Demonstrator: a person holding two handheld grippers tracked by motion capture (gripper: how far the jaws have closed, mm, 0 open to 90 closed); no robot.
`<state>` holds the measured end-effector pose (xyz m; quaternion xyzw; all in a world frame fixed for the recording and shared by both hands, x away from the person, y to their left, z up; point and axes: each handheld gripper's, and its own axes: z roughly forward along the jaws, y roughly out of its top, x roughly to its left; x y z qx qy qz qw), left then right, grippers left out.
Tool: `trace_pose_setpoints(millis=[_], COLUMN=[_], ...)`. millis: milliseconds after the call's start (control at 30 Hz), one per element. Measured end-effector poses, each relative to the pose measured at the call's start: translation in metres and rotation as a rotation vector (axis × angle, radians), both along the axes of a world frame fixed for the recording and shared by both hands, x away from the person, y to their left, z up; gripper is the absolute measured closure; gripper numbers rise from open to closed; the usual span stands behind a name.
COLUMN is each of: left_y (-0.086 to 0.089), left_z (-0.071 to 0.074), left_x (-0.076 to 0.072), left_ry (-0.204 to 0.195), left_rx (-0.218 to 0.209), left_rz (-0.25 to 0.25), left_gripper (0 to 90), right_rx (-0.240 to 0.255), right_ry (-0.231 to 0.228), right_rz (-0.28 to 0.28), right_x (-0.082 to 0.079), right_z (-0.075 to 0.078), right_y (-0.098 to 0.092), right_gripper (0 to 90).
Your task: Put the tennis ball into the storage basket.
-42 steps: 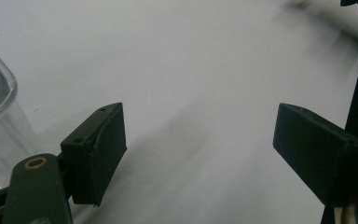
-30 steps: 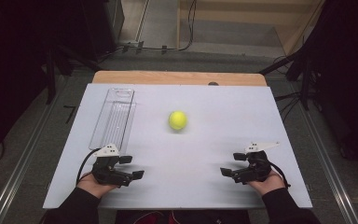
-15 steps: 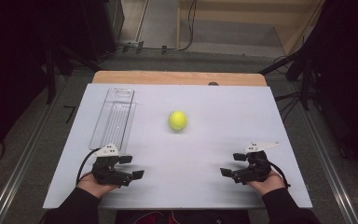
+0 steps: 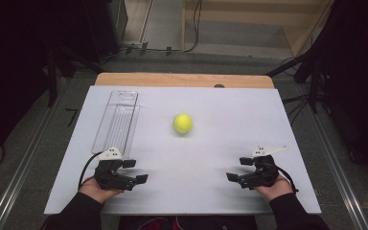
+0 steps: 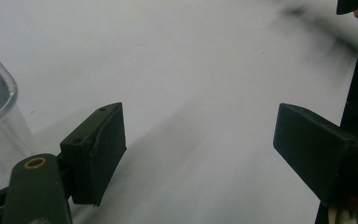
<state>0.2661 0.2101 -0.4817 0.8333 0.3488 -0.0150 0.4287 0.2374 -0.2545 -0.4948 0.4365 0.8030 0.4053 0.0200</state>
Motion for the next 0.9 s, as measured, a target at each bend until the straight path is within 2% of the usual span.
trace_pose_setpoints(millis=[533,900], left_y=[0.0006,-0.0040], left_z=[0.0002,0.0054], left_x=[0.0008,0.0022], left_ry=[0.000,0.016], left_rx=[0.007,-0.017], left_rz=[0.005,0.015], left_gripper=[17.4,17.5], right_rx=[0.001,-0.002], right_ry=[0.002,-0.001], right_rz=[0.001,0.001], right_x=[0.0001,-0.0003], right_z=[-0.0002,0.0002], right_y=[0.0004,0.0003], right_gripper=[8.6,8.6])
